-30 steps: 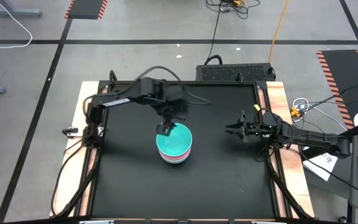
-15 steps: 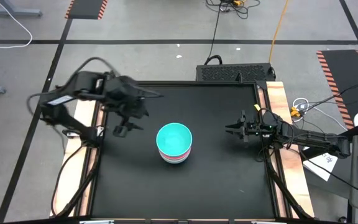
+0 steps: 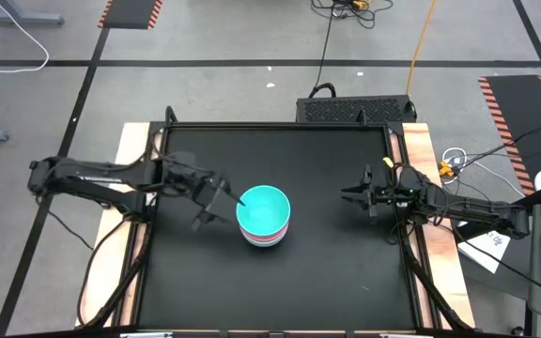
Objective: Nest bowls inside each other
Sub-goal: Return to Home Position
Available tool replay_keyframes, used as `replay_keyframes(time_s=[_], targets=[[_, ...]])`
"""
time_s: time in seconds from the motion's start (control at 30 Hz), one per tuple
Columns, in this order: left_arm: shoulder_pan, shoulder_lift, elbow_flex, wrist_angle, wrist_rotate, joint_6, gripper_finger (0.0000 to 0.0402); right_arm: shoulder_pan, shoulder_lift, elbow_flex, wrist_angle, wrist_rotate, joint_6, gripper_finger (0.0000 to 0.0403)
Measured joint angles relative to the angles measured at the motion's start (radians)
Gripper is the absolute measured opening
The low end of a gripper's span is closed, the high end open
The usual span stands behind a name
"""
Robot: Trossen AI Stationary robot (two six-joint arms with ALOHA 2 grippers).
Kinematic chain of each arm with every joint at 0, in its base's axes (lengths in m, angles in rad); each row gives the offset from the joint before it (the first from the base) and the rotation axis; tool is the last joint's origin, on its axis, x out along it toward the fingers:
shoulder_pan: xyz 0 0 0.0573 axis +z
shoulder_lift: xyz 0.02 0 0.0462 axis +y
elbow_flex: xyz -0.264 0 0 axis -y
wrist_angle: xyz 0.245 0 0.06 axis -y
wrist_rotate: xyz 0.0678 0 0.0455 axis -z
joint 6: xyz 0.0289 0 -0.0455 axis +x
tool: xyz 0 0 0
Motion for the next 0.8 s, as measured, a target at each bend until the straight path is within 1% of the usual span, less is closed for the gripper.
replay_keyframes(time_s=[0.1, 0.2, 0.27, 0.33, 0.43, 0.53, 0.63, 0.7, 0.8], targets=[[0.047, 0.001, -0.090, 0.141, 0.070, -0.042, 0.0271, 0.000, 0.000, 0.000, 0.014, 0.002, -0.013, 0.0107], [0.094, -0.005, -0.181, 0.225, 0.091, -0.066, 0.0271, -0.002, 0.011, -0.002, 0.016, 0.023, -0.034, 0.0107], [0.126, -0.028, -0.240, 0.291, 0.115, -0.069, 0.0271, -0.002, 0.020, -0.014, 0.026, 0.055, -0.037, 0.0107], [0.155, -0.068, -0.301, 0.325, 0.134, -0.068, 0.0271, -0.002, 0.025, -0.031, 0.027, 0.063, -0.036, 0.0107], [0.212, -0.154, -0.378, 0.337, 0.117, -0.073, 0.0271, -0.003, 0.028, -0.043, 0.022, 0.065, -0.027, 0.0107], [0.273, -0.264, -0.425, 0.331, 0.107, -0.132, 0.0271, -0.003, 0.031, -0.043, 0.024, 0.065, -0.019, 0.0107], [0.320, -0.383, -0.441, 0.219, 0.107, -0.191, 0.0271, -0.003, 0.031, -0.043, 0.036, 0.065, -0.019, 0.0107], [0.324, -0.453, -0.441, 0.165, 0.108, -0.217, 0.0271, -0.003, 0.031, -0.043, 0.034, 0.065, -0.019, 0.0107], [0.298, -0.554, -0.441, 0.108, 0.138, -0.228, 0.0271, -0.003, 0.031, -0.043, 0.034, 0.065, -0.021, 0.0107]])
